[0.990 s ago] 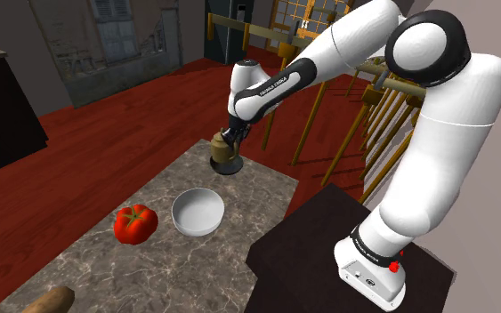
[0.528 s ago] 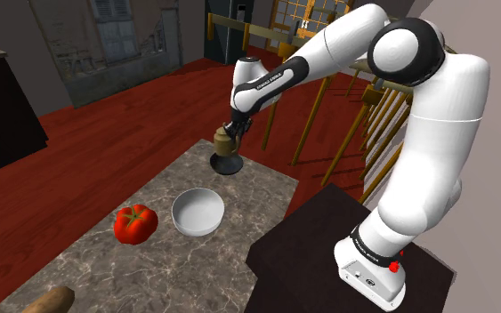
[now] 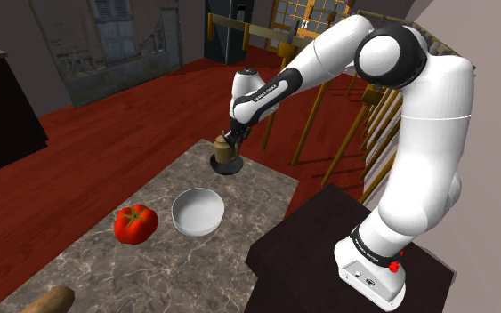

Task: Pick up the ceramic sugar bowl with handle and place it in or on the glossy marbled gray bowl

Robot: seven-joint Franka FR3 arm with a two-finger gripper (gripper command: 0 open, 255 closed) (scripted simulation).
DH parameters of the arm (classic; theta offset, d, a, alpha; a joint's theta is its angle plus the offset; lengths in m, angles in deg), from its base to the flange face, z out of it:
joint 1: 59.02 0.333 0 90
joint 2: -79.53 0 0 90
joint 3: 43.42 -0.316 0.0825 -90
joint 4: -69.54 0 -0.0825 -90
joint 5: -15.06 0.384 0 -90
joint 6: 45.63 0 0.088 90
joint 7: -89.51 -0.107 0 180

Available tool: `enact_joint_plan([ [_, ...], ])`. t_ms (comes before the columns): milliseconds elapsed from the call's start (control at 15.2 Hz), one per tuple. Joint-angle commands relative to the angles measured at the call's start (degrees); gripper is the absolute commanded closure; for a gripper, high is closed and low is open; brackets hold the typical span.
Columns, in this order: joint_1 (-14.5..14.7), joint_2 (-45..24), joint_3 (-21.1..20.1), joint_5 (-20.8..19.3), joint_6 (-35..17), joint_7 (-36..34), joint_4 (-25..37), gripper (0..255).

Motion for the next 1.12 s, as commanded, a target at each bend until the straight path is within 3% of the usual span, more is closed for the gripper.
enact_joint_plan([
  [0, 0.22, -1.15, 0.25, -0.39, -1.15, -0.33, 0.12, 255],
  [396, 0.80, -4.62, 1.07, -1.42, -4.20, -1.13, 0.51, 255],
  [924, 0.80, -4.63, 1.07, -1.41, -4.19, -1.13, 0.53, 255],
  [990, 0.80, -4.62, 1.06, -1.41, -4.18, -1.12, 0.53, 0],
  [1056, 0.80, -4.65, 1.07, -1.41, -4.16, -1.11, 0.59, 0],
])
